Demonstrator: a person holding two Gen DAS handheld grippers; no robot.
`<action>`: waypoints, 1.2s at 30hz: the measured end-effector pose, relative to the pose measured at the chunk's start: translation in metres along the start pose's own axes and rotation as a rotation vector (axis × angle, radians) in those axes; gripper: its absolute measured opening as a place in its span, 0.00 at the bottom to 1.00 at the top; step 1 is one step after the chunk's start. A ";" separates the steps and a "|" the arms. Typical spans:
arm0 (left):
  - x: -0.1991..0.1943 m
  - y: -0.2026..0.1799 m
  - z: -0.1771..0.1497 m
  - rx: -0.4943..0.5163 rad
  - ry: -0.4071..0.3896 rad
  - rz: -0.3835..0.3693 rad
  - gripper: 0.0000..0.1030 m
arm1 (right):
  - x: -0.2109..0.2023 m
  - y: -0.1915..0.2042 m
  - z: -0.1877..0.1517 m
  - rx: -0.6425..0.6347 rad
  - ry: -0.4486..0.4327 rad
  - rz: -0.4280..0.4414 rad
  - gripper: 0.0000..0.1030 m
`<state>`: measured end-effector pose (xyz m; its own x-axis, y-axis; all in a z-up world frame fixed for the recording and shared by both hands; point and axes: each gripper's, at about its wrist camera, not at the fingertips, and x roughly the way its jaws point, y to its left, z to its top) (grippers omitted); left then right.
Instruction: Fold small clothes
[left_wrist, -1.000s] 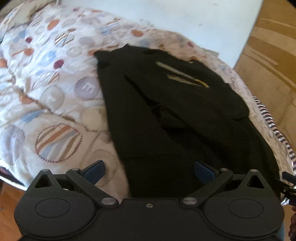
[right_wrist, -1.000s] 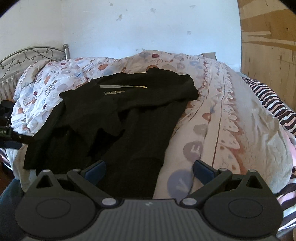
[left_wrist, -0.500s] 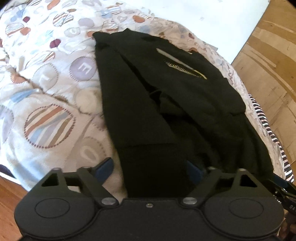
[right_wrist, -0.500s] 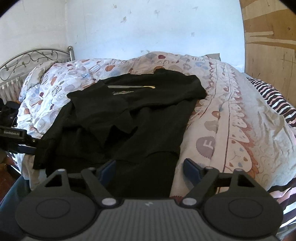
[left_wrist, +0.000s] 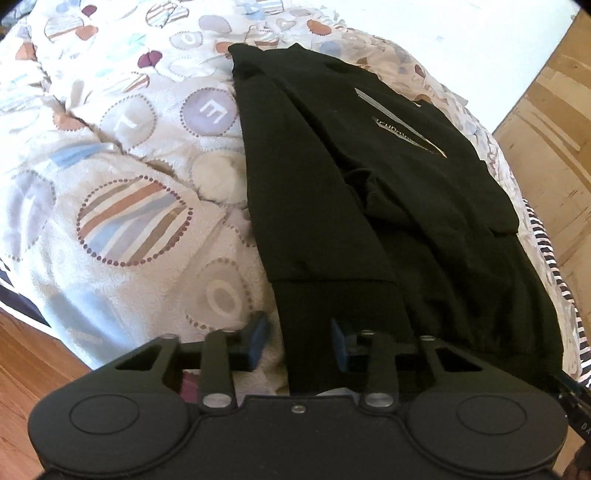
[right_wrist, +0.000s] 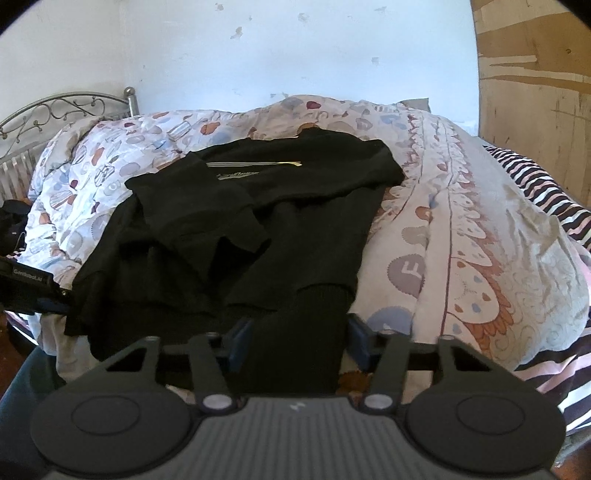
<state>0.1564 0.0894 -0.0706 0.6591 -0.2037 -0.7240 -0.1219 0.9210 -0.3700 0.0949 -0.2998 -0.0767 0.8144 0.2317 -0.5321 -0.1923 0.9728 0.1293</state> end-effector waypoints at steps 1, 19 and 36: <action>-0.002 0.000 -0.001 0.001 0.000 0.009 0.23 | -0.001 -0.001 0.000 0.003 0.000 0.003 0.34; -0.092 0.015 0.010 0.038 -0.186 0.107 0.02 | -0.054 -0.011 0.032 -0.058 -0.038 0.116 0.08; -0.067 0.039 -0.011 -0.030 -0.069 0.106 0.24 | -0.034 -0.002 0.004 -0.139 0.057 0.096 0.39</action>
<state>0.0995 0.1355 -0.0430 0.6905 -0.0811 -0.7187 -0.2151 0.9257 -0.3111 0.0696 -0.3101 -0.0552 0.7568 0.3197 -0.5701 -0.3447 0.9363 0.0674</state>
